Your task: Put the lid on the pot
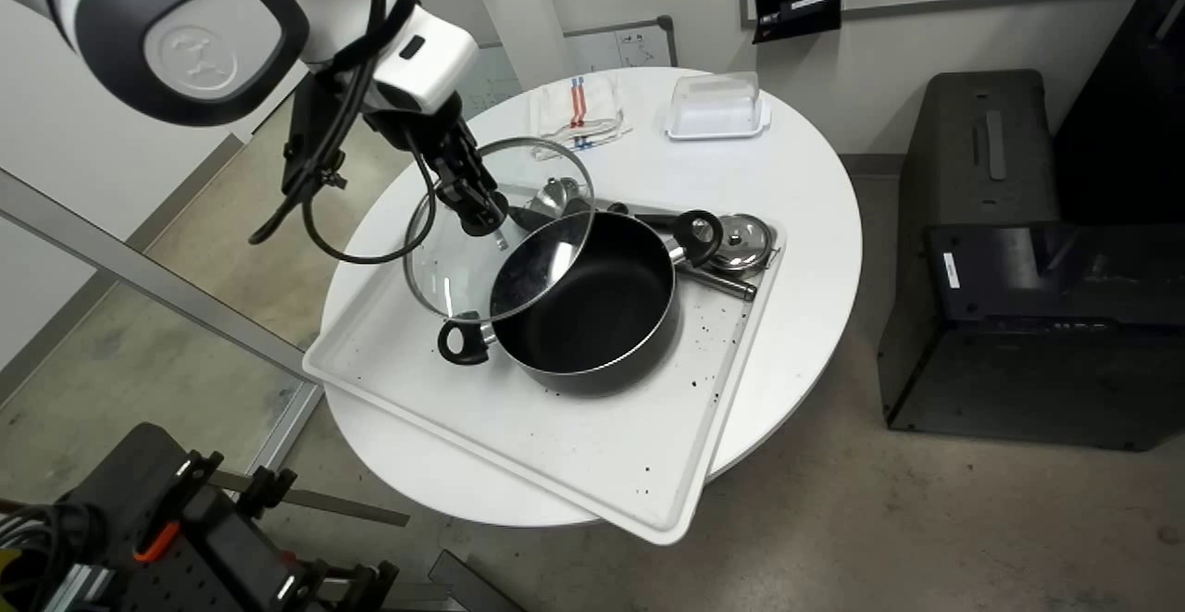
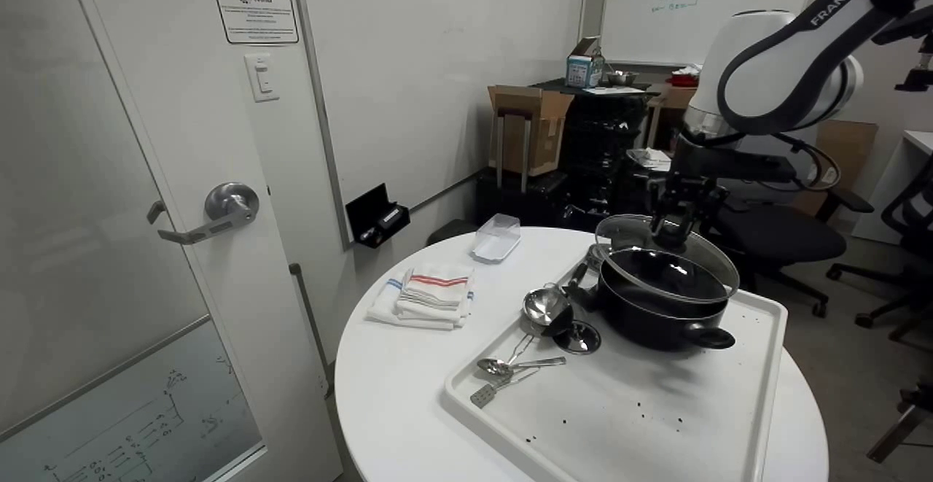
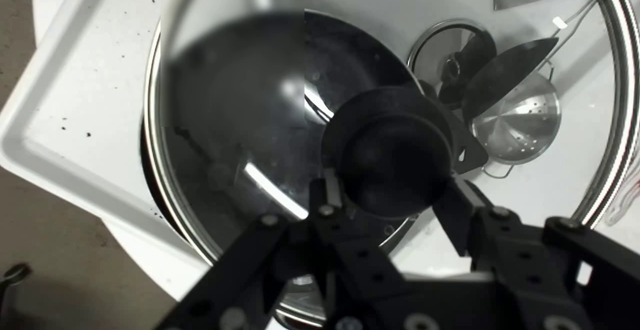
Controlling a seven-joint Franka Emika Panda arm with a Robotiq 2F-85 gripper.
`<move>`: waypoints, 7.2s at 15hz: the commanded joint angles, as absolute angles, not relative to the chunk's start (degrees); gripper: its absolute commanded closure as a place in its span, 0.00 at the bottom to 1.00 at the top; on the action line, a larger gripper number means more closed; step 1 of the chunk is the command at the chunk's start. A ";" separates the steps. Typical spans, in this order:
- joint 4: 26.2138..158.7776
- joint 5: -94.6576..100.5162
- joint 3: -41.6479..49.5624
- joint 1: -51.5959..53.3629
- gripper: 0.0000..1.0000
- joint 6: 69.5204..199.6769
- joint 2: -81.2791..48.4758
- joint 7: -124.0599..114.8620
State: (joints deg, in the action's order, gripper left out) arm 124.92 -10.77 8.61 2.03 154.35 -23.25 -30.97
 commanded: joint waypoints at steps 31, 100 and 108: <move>113.54 -12.60 11.17 -1.50 0.77 152.72 -36.64 -43.53; 111.78 -15.48 10.02 -3.65 0.77 151.56 -39.43 -43.93; 111.32 -14.81 10.99 -2.55 0.27 150.43 -39.87 -44.88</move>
